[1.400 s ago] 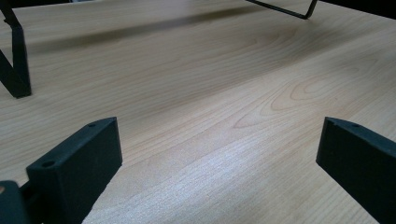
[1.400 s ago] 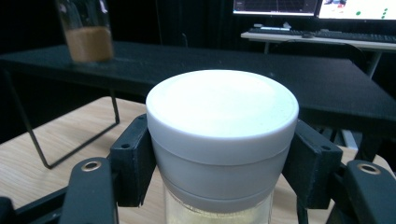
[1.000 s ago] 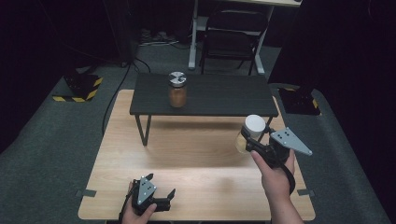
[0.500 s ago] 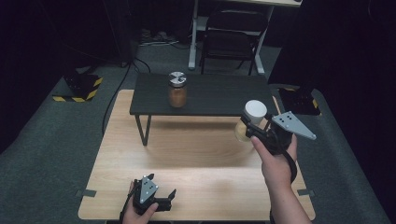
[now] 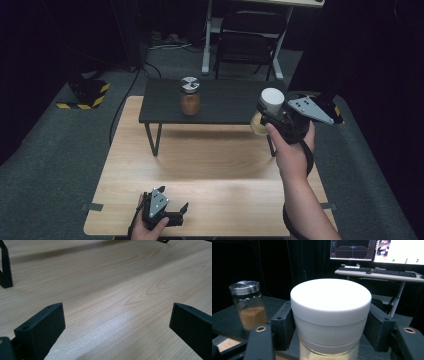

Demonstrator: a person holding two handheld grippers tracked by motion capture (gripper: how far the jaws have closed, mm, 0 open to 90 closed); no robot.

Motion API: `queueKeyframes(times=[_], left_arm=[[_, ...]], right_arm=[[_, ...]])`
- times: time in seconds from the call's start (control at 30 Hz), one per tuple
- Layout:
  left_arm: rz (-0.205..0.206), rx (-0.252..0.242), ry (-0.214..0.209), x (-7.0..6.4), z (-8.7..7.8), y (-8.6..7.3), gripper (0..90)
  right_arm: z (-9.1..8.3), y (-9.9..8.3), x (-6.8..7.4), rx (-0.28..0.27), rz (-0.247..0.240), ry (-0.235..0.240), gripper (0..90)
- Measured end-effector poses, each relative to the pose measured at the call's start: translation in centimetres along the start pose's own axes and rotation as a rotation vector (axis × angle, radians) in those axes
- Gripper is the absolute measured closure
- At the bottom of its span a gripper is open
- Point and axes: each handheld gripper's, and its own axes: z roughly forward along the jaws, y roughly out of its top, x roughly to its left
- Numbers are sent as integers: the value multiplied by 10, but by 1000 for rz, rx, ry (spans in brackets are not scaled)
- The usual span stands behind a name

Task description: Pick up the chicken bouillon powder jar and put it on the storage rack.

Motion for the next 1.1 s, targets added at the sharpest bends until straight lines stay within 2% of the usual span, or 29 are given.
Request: queueKeyframes(times=[0.43, 0.8, 1.1], left_arm=[[-9, -1, -7, 2, -1, 0, 5], [-17, -5, -11, 3, -1, -1, 5], [-31, -6, -16, 5, -2, -2, 6]], right_arm=[[38, 14, -2, 23, -4, -32, 337], [66, 15, -1, 36, 20, -48, 337], [83, 14, 2, 47, 18, -44, 336]])
